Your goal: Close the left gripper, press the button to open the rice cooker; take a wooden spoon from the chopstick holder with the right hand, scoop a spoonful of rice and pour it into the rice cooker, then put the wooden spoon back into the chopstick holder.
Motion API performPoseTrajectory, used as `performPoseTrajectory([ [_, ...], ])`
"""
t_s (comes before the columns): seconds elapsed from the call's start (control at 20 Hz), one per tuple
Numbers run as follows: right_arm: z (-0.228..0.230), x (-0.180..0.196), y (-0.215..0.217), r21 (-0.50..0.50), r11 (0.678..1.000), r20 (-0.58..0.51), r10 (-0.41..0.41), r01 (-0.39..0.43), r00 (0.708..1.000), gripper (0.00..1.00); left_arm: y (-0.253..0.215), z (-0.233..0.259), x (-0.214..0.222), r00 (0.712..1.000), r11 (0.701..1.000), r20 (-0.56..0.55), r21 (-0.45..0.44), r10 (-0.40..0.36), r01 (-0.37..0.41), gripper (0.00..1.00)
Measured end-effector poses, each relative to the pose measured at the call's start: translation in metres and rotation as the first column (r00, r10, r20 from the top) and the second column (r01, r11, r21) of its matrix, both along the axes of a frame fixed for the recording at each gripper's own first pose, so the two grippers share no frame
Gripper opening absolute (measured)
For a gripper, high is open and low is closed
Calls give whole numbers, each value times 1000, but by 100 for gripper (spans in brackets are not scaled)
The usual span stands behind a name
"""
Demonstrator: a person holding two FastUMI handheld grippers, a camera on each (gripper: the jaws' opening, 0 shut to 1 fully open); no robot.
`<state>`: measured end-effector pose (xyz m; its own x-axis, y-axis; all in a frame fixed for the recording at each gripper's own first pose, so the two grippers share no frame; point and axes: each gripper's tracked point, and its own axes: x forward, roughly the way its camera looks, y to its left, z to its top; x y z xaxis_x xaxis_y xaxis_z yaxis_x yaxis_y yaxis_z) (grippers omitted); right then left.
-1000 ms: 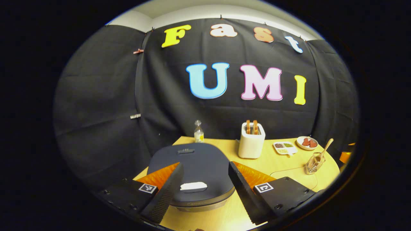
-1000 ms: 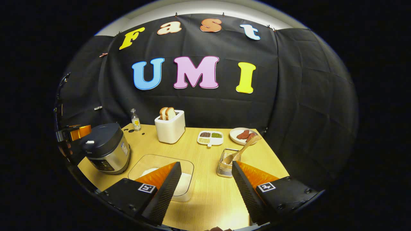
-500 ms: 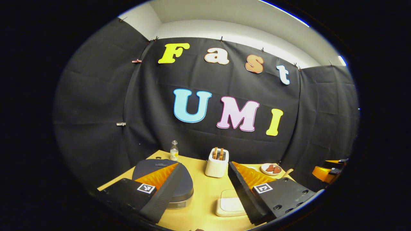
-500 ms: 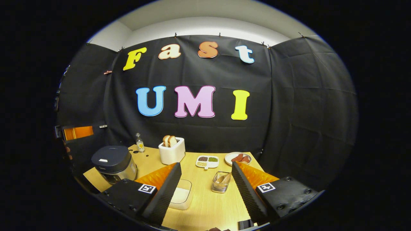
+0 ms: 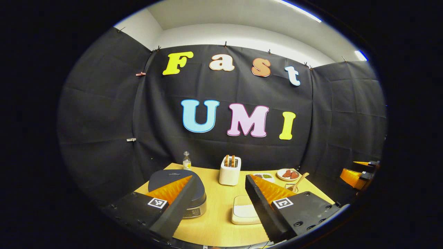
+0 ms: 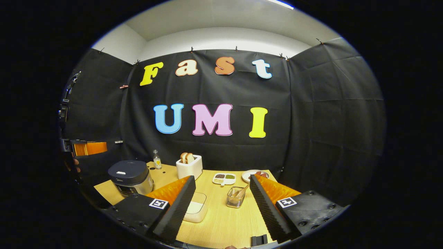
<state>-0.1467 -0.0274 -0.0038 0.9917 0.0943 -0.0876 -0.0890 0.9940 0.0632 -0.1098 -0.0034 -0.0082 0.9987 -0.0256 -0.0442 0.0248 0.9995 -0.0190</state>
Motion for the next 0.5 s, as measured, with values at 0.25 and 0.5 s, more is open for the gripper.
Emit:
performPoseTrajectory([
  [0.25, -4, -9, -5, -21, 1000, -15, 0, 0, 1000, 98, 3, -10, -4, 1000, 1000, -16, -20, 9, -9, 95],
  [0.5, -22, -19, -7, -87, 996, -40, 10, -14, 999, 98, 13, -21, -7, 999, 999, -27, 28, 27, -26, 95],
])
